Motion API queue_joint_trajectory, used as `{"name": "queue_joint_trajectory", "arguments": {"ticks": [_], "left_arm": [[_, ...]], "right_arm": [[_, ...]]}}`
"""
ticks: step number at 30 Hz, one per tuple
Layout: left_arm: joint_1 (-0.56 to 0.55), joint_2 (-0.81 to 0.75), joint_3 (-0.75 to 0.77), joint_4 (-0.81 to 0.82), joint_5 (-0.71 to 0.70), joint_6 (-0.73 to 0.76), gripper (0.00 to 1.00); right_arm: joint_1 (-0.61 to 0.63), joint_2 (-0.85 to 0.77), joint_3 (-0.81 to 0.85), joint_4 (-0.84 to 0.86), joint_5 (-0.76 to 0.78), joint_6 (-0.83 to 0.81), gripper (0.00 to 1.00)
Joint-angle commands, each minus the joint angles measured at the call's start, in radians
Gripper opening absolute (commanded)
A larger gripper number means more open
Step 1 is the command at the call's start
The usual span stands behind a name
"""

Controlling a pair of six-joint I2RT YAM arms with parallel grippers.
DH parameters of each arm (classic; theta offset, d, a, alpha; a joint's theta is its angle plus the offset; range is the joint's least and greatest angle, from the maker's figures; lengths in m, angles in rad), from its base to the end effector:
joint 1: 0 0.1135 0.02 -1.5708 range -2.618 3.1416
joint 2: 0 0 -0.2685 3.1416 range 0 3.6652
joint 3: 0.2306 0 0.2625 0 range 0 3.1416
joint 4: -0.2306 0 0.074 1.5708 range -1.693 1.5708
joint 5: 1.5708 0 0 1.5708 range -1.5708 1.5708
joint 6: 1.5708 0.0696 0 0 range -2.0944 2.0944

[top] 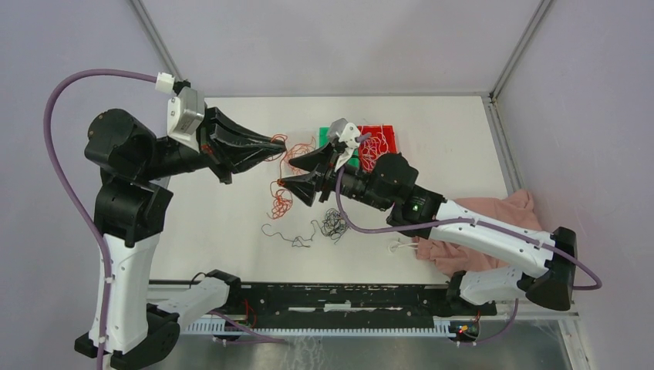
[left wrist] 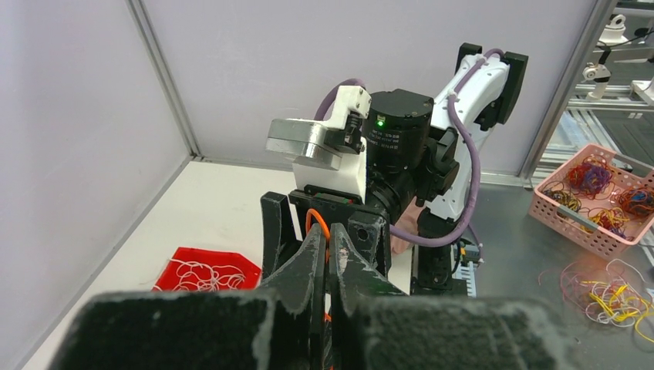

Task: Untangle the cables
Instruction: Untie the cable.

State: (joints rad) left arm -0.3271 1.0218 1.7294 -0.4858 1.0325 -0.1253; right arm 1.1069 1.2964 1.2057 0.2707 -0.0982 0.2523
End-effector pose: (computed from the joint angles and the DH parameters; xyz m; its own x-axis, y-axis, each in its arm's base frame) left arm 0.1153 -0.1022 0.5784 0.0870 -0.0972 -0.9915 0.9764 0.2058 0.0655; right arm 0.1497 0.3144 0.4342 -0.1554 0.2447 -0.9571 -0.9236 0.3077 0.2286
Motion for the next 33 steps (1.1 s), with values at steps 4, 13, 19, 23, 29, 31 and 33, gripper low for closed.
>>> {"name": "queue_joint_trajectory", "arguments": {"ticks": [4, 13, 19, 23, 29, 31, 33], "left_arm": [[-0.003, -0.019, -0.014, 0.013, 0.027, 0.05, 0.03], [-0.003, -0.021, -0.025, 0.02, 0.028, 0.053, 0.03], [-0.003, -0.025, -0.037, 0.032, 0.028, 0.044, 0.03], [-0.003, -0.026, -0.037, 0.032, 0.027, 0.045, 0.03], [-0.003, -0.025, -0.037, 0.033, 0.03, 0.041, 0.03], [-0.003, -0.03, -0.037, 0.032, 0.033, 0.041, 0.03], [-0.003, -0.032, -0.036, 0.032, 0.036, 0.038, 0.03]], "right_arm": [[-0.002, -0.107, -0.057, 0.036, 0.054, 0.031, 0.6], [-0.034, -0.232, -0.155, 0.063, 0.057, 0.027, 0.69], [-0.033, -0.205, -0.103, 0.084, -0.126, 0.051, 0.69], [-0.033, -0.15, -0.043, 0.108, -0.245, 0.093, 0.65], [-0.033, -0.056, 0.032, 0.142, -0.242, 0.113, 0.59], [-0.033, -0.035, 0.043, 0.141, -0.212, 0.104, 0.56], [-0.033, -0.021, 0.043, 0.149, -0.187, 0.1, 0.52]]}}
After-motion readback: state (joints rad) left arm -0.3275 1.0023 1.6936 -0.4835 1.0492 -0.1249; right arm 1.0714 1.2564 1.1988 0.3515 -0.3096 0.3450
